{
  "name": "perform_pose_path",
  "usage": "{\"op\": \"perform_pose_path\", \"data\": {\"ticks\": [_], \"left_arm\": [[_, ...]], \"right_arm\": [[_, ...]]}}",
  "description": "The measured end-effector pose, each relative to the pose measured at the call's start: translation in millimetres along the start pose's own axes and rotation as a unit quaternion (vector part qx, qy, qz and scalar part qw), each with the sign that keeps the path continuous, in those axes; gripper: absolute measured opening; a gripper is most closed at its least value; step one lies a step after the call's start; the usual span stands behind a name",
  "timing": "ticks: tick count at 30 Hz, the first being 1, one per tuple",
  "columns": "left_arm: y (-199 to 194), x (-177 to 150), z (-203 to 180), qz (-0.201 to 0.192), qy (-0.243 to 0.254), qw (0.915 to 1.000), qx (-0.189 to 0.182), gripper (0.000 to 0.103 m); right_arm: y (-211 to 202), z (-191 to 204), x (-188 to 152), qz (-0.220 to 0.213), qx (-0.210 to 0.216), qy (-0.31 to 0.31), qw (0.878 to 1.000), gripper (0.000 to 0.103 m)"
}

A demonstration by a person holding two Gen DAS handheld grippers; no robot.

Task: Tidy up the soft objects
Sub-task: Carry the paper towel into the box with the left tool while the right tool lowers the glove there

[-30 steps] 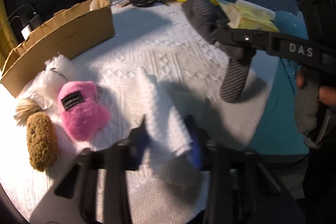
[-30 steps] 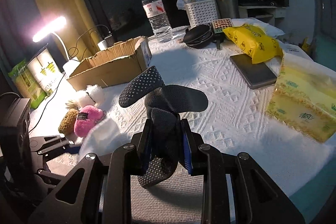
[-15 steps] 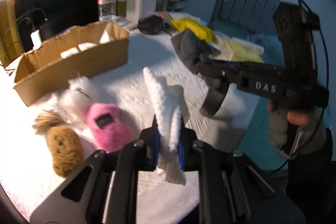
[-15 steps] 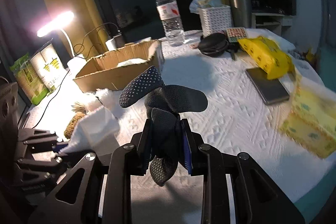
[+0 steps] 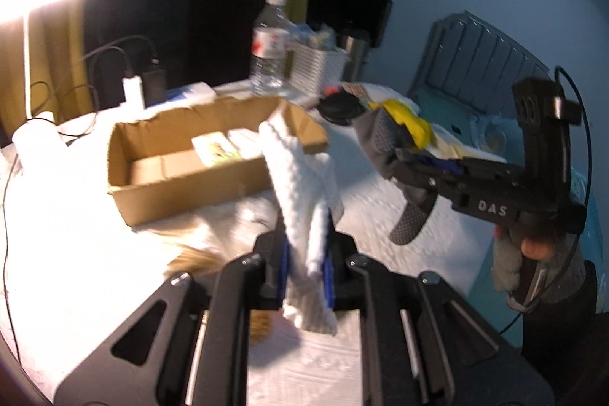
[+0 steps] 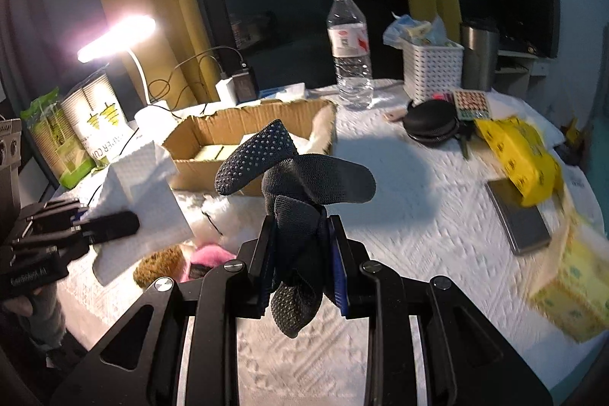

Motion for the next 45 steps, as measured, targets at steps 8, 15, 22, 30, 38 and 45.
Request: {"op": "perform_pose_path", "data": {"ticks": [8, 15, 22, 30, 38, 45], "left_arm": [[-7, 17, 44, -0.020, -0.018, 0.9994, 0.021, 0.014], [-5, 35, 64, -0.034, -0.018, 0.9988, 0.031, 0.014], [16, 48, 61, -0.030, -0.017, 0.9989, 0.032, 0.014], [55, 62, 47, -0.014, -0.020, 0.9990, 0.037, 0.014], [102, 71, 25, 0.010, -0.016, 0.9991, 0.039, 0.014], [138, 80, 18, 0.010, -0.033, 0.9990, 0.029, 0.016]], "right_arm": [[18, 22, 25, -0.001, 0.007, -0.020, 1.000, 0.028], [28, 30, 45, -0.008, 0.009, -0.030, 0.999, 0.028], [37, 18, 58, -0.013, 0.011, -0.031, 0.999, 0.028], [45, -7, 65, -0.023, 0.029, -0.021, 0.999, 0.028], [50, -44, 60, -0.026, 0.038, 0.011, 0.999, 0.028], [38, -65, 59, -0.038, 0.030, 0.021, 0.999, 0.028]]}}
Point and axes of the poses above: each gripper's, at about its wrist camera, not at the fingertips, and y roughly the way its jaws point, z to its left, x to its top, the point moved 2 cm from there along y, roughly the way its jaws point, and after that the axes turned 3 degrees about -z, right-handed, at the moved point
